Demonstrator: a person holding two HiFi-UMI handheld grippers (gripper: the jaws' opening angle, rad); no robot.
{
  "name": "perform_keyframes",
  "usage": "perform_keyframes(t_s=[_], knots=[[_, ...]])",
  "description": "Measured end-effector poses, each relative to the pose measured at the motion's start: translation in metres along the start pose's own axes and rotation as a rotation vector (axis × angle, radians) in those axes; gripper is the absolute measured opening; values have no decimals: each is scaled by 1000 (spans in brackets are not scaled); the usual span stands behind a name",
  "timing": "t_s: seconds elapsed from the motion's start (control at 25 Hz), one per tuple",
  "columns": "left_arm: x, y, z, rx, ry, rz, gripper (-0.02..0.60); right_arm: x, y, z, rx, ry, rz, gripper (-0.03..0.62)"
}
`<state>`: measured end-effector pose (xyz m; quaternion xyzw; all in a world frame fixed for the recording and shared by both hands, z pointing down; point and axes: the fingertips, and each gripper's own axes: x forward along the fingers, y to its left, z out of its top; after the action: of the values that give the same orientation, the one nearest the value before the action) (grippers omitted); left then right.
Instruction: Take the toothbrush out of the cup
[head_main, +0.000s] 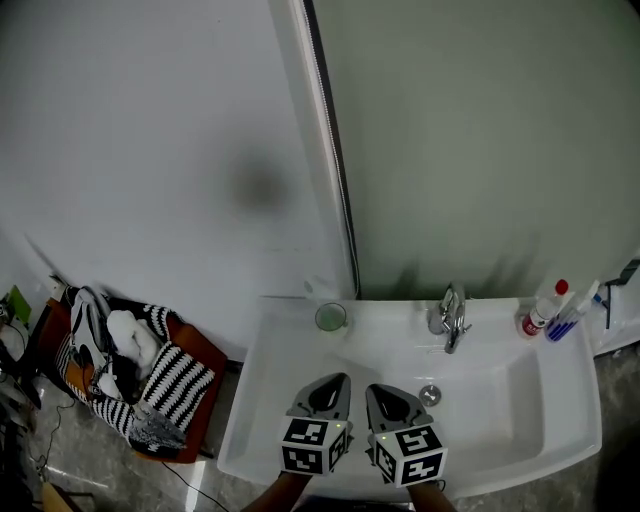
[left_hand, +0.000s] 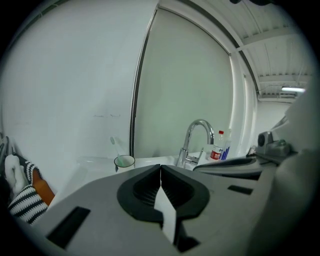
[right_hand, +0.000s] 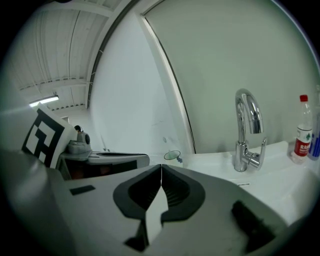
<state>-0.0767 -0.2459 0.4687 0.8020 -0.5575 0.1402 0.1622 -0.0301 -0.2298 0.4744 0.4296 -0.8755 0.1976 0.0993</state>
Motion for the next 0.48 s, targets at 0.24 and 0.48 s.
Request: perform_keyframes(t_s=[0.24, 0.48], knots=[[16, 25, 17, 25, -13, -30, 11, 21, 10, 5, -4, 0, -6, 12], [30, 48, 30, 44, -19, -42, 11, 40, 23, 15, -42, -2, -1, 12]])
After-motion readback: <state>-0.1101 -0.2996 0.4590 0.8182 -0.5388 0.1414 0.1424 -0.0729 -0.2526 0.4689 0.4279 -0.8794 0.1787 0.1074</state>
